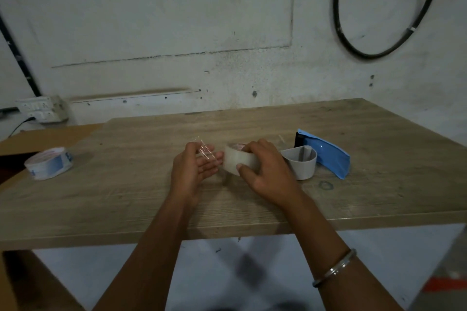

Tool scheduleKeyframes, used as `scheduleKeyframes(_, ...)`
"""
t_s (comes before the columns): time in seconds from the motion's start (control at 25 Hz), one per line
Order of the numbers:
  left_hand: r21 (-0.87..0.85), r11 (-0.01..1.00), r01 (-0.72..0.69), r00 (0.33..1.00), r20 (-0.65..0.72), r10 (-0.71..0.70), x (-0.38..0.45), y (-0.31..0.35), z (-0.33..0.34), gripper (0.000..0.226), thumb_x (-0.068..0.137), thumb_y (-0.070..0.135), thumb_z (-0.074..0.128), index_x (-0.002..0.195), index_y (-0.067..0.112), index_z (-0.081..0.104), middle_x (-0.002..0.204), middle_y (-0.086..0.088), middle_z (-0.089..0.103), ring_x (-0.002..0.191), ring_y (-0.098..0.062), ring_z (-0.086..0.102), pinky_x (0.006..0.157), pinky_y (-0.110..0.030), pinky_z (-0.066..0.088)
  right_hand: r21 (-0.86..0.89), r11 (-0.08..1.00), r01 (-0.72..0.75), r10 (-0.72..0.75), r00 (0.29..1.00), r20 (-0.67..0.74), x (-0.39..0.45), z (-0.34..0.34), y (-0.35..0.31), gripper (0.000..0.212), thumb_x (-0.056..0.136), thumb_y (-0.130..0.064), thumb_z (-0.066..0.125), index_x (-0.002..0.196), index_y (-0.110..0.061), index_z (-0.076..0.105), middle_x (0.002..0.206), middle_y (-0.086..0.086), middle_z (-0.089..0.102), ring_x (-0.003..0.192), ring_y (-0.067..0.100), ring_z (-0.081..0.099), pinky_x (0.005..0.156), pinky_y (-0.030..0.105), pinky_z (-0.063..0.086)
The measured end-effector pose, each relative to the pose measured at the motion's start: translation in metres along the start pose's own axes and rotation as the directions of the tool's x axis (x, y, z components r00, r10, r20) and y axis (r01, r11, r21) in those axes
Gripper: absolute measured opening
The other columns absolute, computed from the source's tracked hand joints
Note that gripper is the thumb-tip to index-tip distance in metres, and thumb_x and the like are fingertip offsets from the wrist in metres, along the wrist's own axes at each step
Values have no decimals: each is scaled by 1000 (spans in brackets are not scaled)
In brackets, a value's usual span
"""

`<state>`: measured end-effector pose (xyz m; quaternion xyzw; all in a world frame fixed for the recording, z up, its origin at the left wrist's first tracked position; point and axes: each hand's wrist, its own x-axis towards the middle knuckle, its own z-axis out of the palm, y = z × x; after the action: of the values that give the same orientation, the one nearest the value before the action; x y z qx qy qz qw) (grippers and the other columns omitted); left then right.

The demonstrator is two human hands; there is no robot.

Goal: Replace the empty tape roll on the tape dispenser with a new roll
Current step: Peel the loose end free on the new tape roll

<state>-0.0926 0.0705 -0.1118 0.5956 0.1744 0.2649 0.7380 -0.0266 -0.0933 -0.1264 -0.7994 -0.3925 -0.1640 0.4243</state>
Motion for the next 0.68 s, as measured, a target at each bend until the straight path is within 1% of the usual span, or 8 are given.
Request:
scheduleKeyframes(0.08, 59, 998, -31, 999, -16, 32, -1, -2, 4, 44, 97, 36, 42, 106, 3, 69, 92, -14, 78, 88, -26, 75, 78, -36, 57, -37, 999, 3, -2, 1000, 17, 0, 1, 1, 22, 88, -28, 64, 105, -14, 59, 101, -3, 52, 97, 14, 47, 77, 31, 39)
scheduleKeyframes(0.16, 39, 998, -40, 998, -48, 42, 0, -1, 5, 44, 98, 35, 41, 103, 2, 70, 93, -16, 78, 86, -26, 75, 76, -35, 57, -45, 998, 34, -32, 999, 39, 2, 3, 0, 22, 91, -27, 62, 106, -12, 59, 102, 0, 54, 98, 16, 48, 77, 31, 37)
scheduleKeyframes(0.24, 22, 999, -50, 997, -60, 51, 0, 1, 5, 44, 97, 34, 42, 100, 1, 71, 91, -17, 77, 84, -25, 75, 75, -34, 57, -54, 997, 63, -61, 997, 48, 3, 3, -2, 24, 91, -26, 62, 111, -14, 58, 105, -1, 57, 99, 15, 48, 77, 28, 34)
scheduleKeyframes(0.4, -21, 993, -117, 992, -47, 115, -1, 2, 7, 48, 96, 36, 43, 92, -1, 73, 90, -17, 77, 84, -26, 75, 70, -32, 57, -43, 994, 103, -104, 995, -3, 7, -13, -14, 22, 89, -22, 65, 110, -14, 61, 97, -9, 51, 93, 10, 44, 74, 25, 30)
scheduleKeyframes(0.52, -70, 989, -131, 991, 0, 131, -3, 5, 21, 47, 97, 32, 41, 81, 2, 74, 88, -16, 77, 82, -27, 75, 70, -34, 56, -87, 991, 106, -109, 994, -32, 9, -33, -18, 23, 88, -20, 67, 109, -13, 64, 98, -5, 55, 94, 8, 43, 73, 23, 29)
scheduleKeyframes(0.6, -74, 987, -140, 989, 45, 143, -6, 5, 37, 46, 98, 31, 40, 79, 5, 74, 85, -12, 78, 81, -25, 75, 72, -35, 56, -124, 987, 102, -110, 992, -60, 7, -47, -13, 26, 87, -19, 68, 112, -13, 66, 106, -2, 60, 99, 9, 45, 79, 19, 30)
scheduleKeyframes(0.68, -81, 987, -140, 986, 85, 147, -11, 3, 54, 46, 99, 31, 40, 81, 7, 75, 83, -10, 78, 82, -23, 75, 74, -36, 57, -169, 982, 86, -102, 991, -87, 3, -60, -7, 30, 86, -19, 69, 116, -16, 66, 114, -2, 61, 107, 6, 45, 84, 7, 27)
